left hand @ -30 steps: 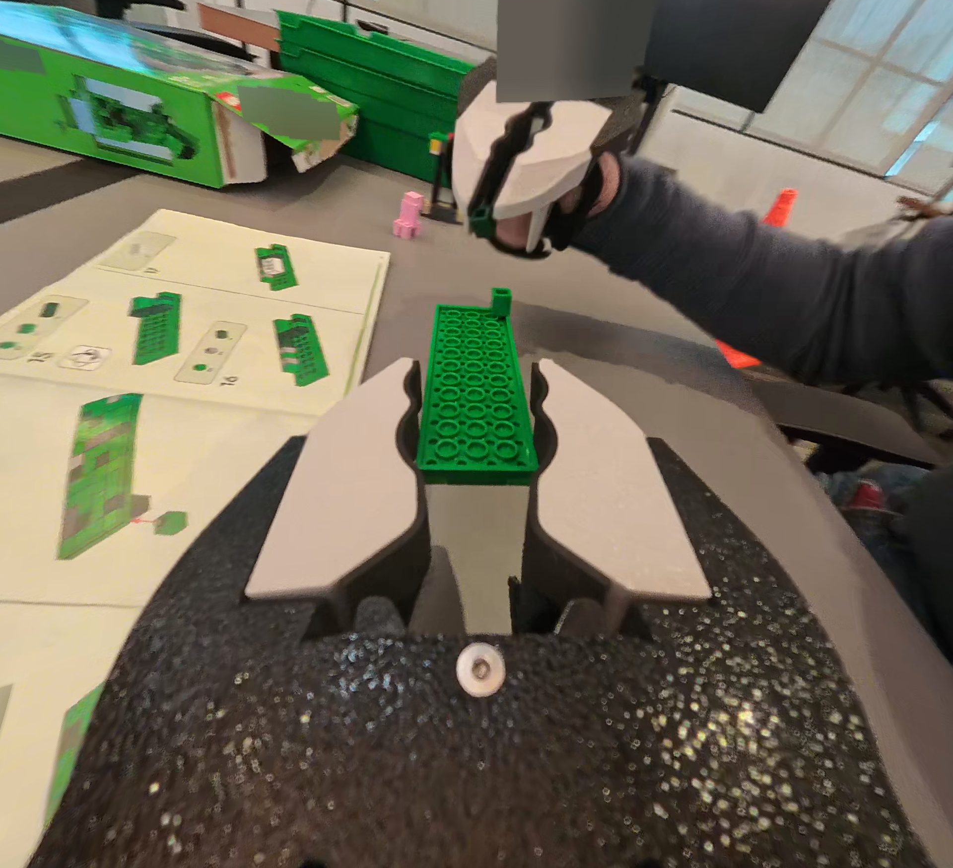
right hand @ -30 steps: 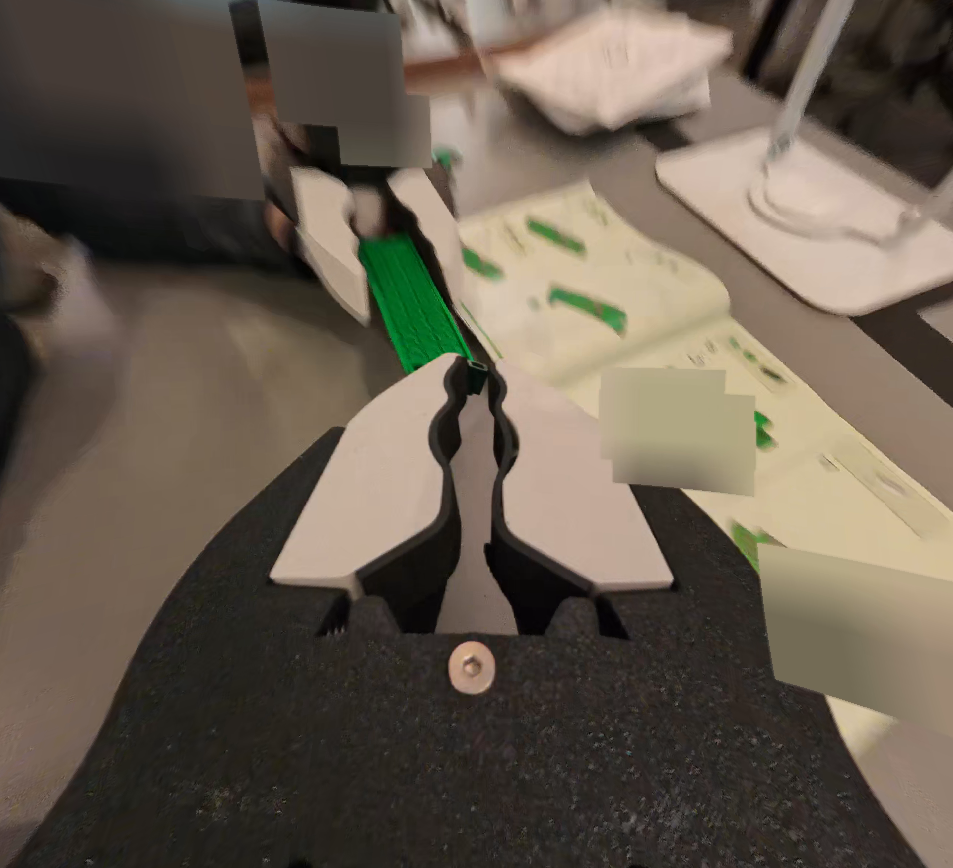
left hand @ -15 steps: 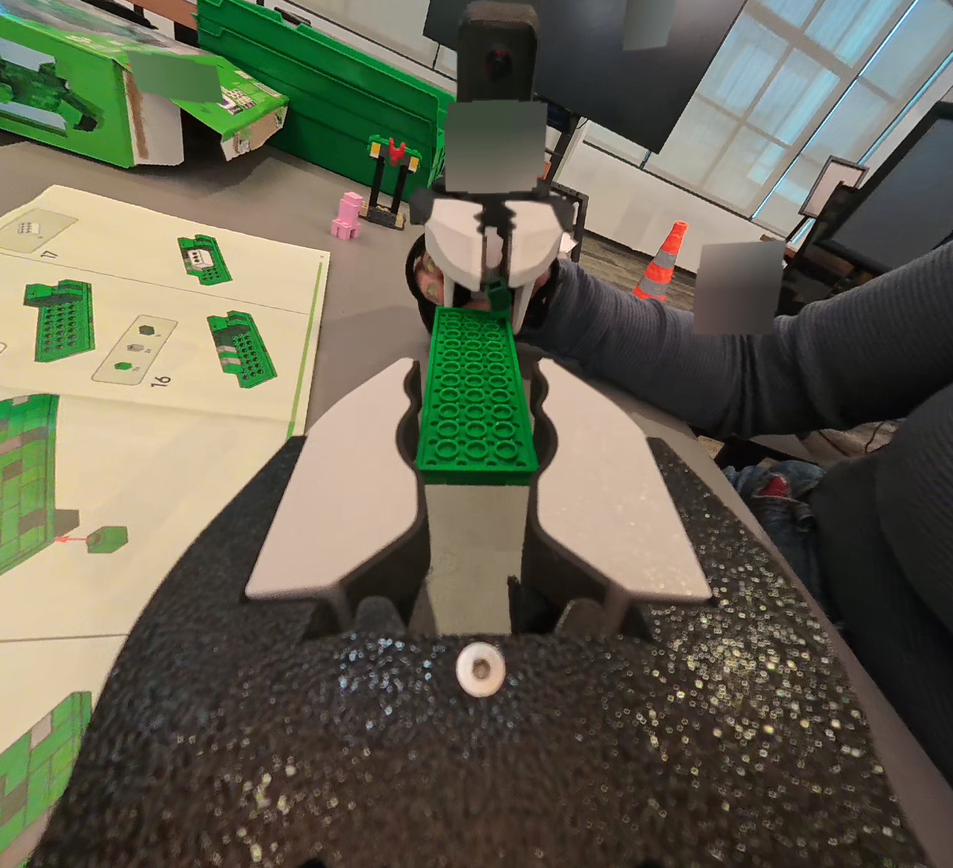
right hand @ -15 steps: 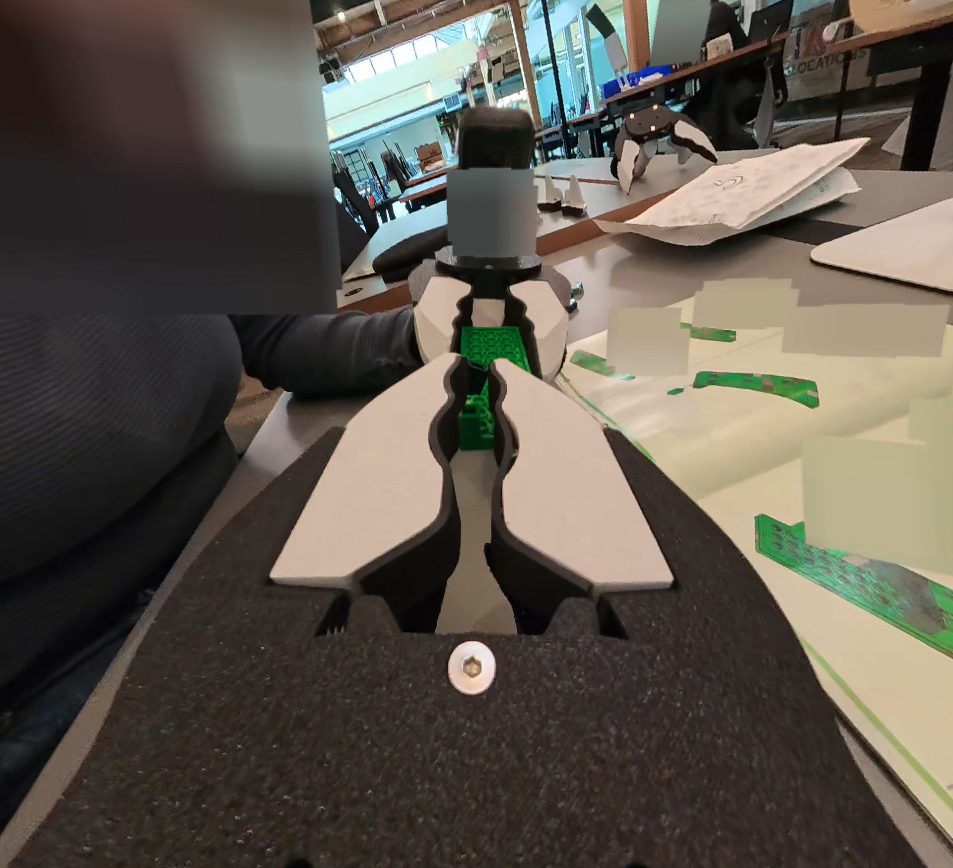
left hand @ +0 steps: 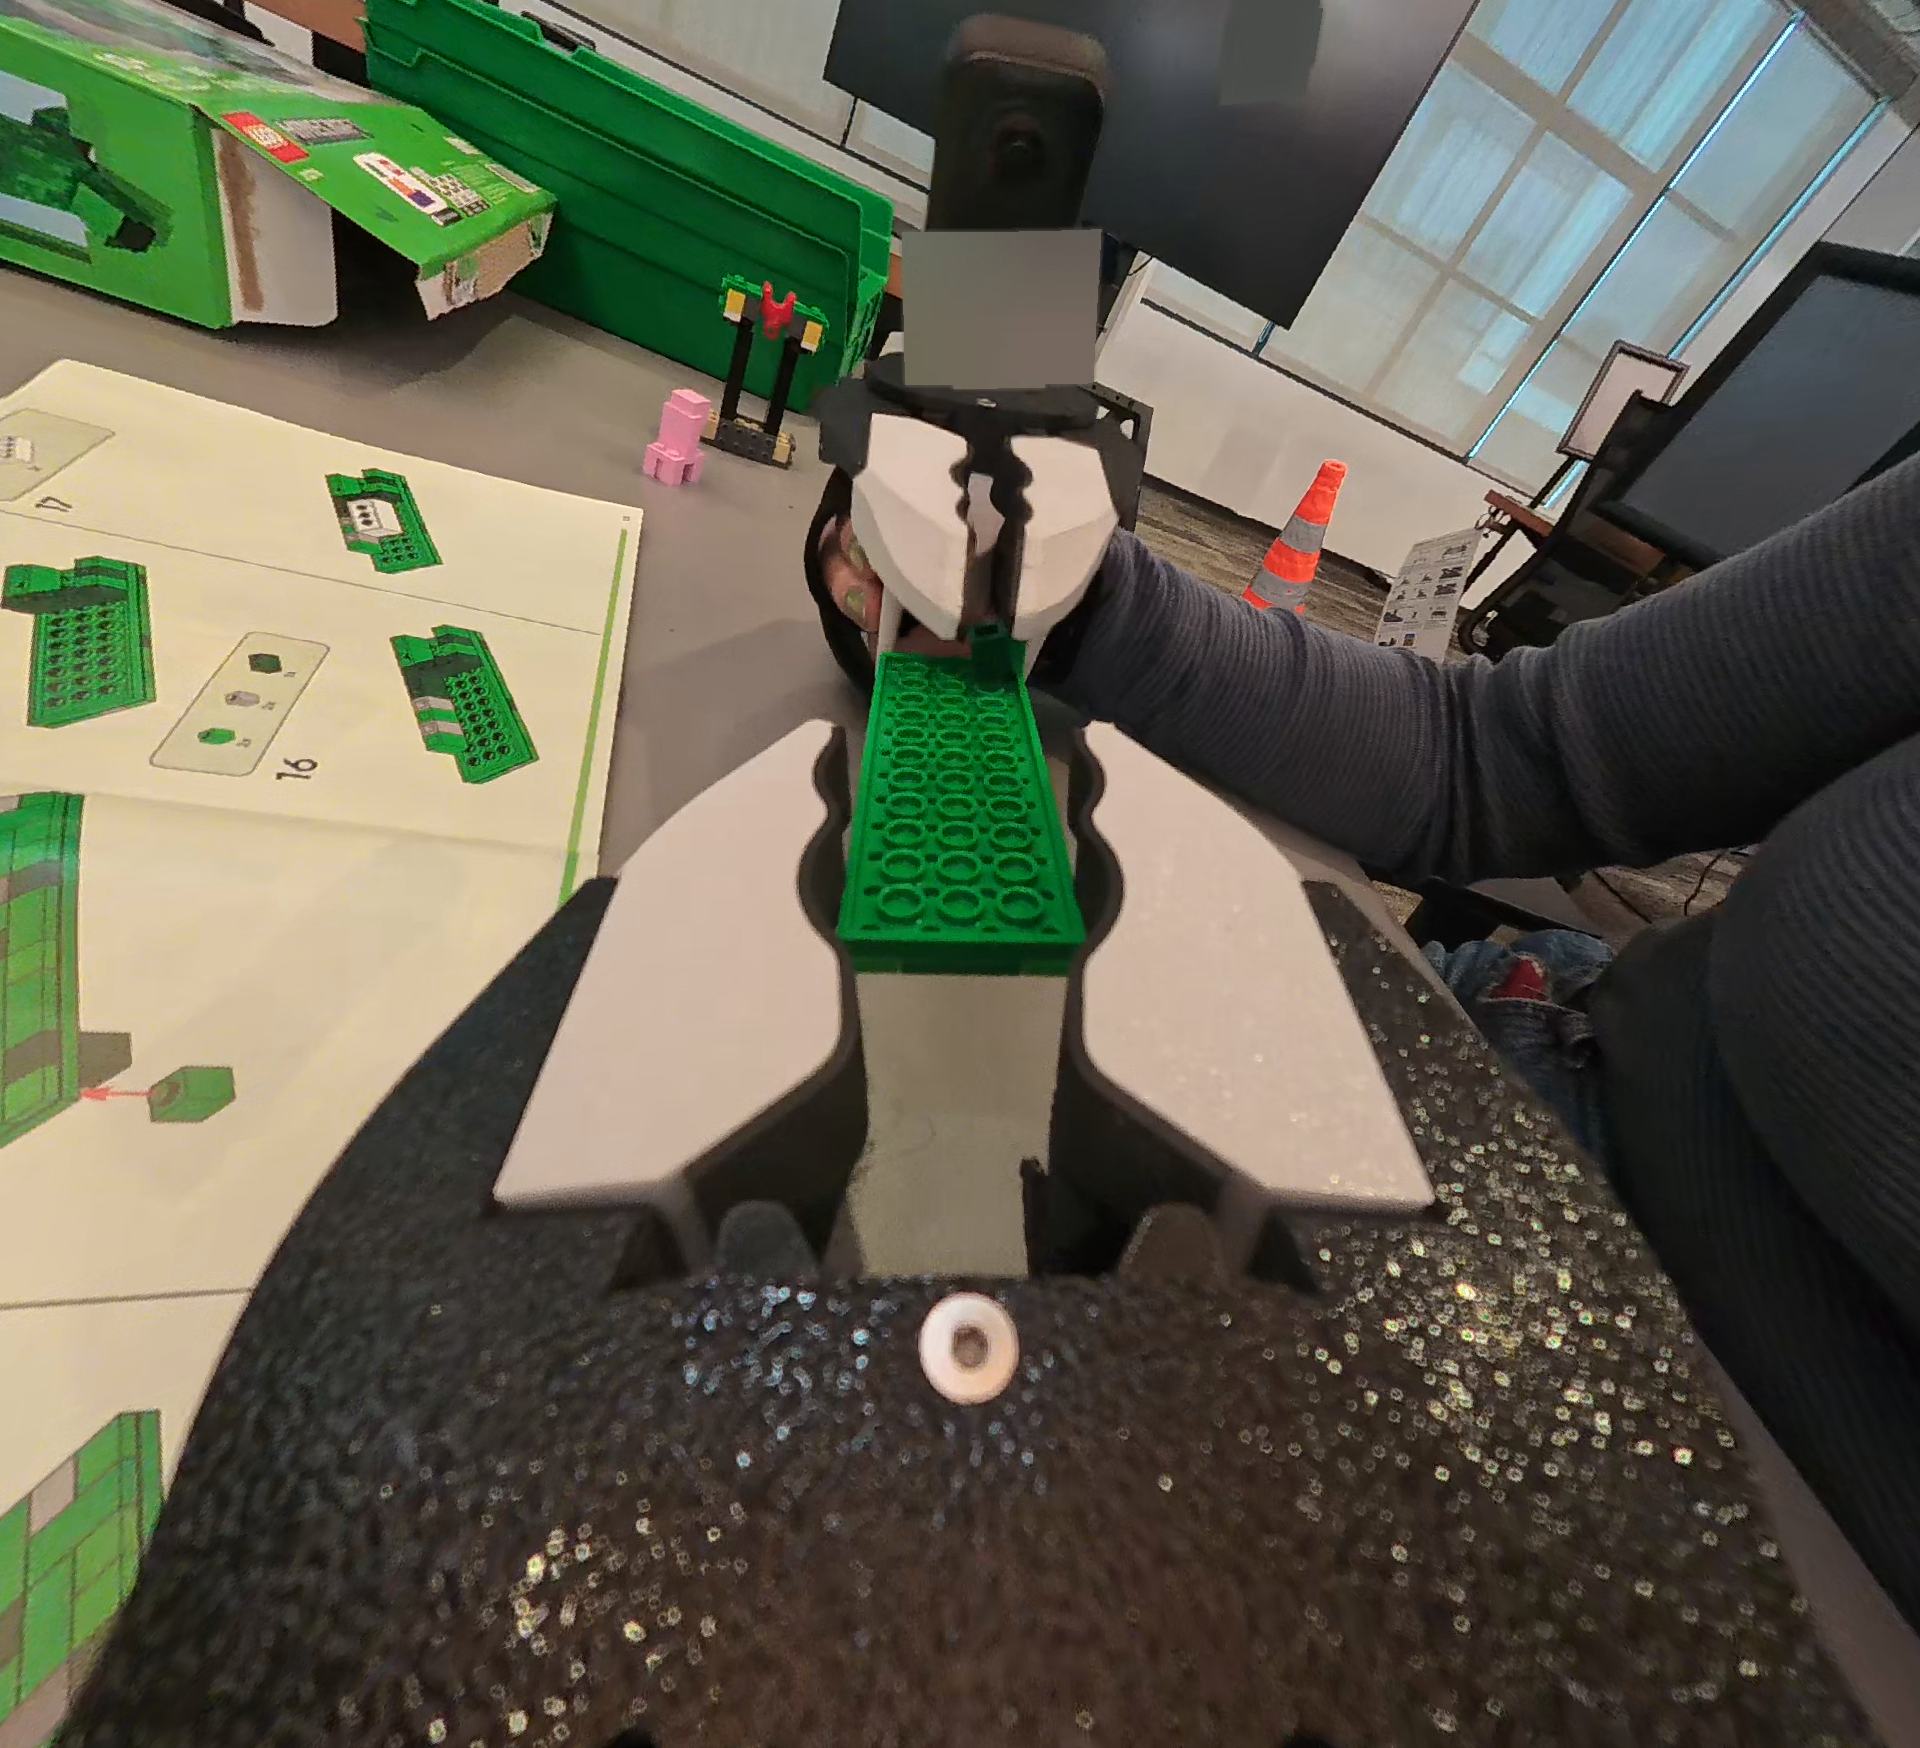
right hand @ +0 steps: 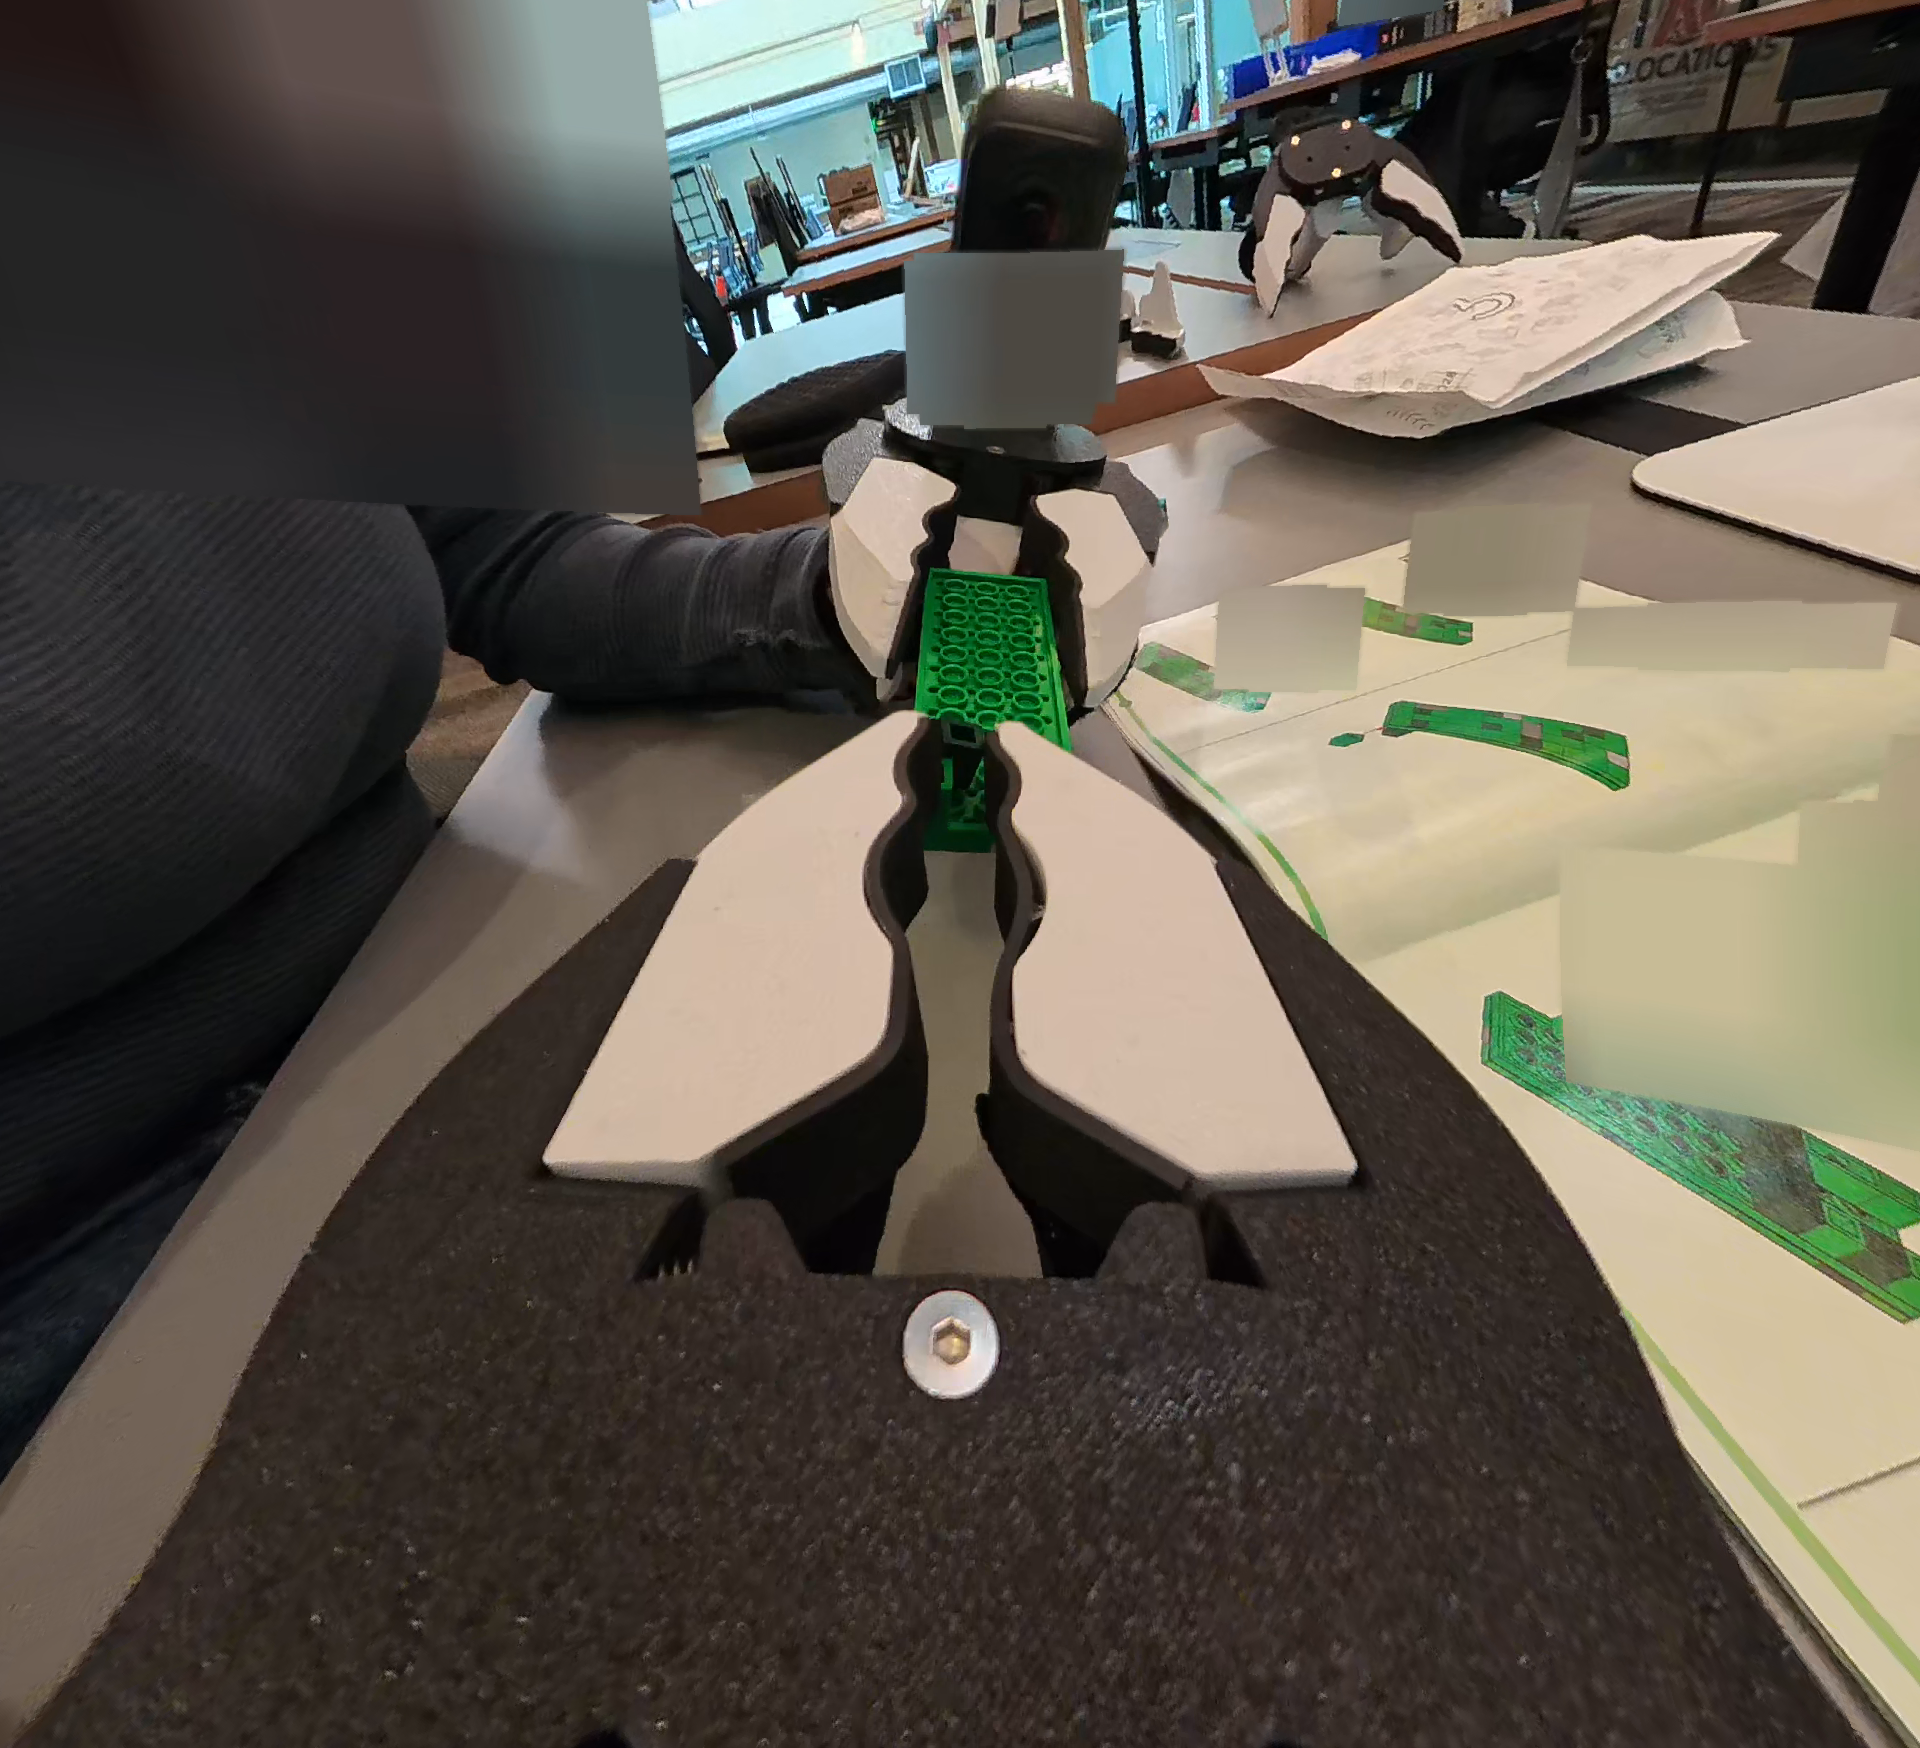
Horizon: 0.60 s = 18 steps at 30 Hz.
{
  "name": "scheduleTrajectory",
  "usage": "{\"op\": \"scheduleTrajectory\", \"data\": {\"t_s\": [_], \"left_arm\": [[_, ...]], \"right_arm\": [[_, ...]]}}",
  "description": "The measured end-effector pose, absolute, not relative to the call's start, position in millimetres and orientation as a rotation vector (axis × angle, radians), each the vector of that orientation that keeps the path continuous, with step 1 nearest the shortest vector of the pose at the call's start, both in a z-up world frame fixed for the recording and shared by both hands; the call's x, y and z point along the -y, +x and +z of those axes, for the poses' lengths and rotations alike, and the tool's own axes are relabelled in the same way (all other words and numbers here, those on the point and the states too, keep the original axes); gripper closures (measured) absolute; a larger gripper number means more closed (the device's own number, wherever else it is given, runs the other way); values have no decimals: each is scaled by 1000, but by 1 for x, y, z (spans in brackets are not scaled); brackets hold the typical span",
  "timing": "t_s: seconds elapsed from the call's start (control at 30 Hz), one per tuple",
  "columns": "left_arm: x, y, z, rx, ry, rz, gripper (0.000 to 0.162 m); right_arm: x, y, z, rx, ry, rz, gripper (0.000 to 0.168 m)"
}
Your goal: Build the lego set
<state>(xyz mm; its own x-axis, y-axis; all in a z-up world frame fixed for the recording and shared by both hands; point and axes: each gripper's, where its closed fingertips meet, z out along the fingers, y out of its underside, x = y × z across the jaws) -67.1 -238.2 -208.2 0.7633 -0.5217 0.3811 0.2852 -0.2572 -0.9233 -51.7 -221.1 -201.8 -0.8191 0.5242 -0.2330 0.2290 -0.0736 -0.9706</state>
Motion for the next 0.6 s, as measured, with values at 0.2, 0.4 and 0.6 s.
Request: {"op": "scheduleTrajectory", "data": {"t_s": [0.2,0.4,0.6], "left_arm": [[239,-66,-208,-198,-1663,-771,122],[239,-66,-208,-197,-1663,-769,122],[238,-65,-208,-207,-1666,-742,122]], "right_arm": [[224,-50,-204,2021,-786,1902,161],[224,-50,-201,2007,-768,1887,161],[208,-51,-174,1794,-743,1969,161]]}}
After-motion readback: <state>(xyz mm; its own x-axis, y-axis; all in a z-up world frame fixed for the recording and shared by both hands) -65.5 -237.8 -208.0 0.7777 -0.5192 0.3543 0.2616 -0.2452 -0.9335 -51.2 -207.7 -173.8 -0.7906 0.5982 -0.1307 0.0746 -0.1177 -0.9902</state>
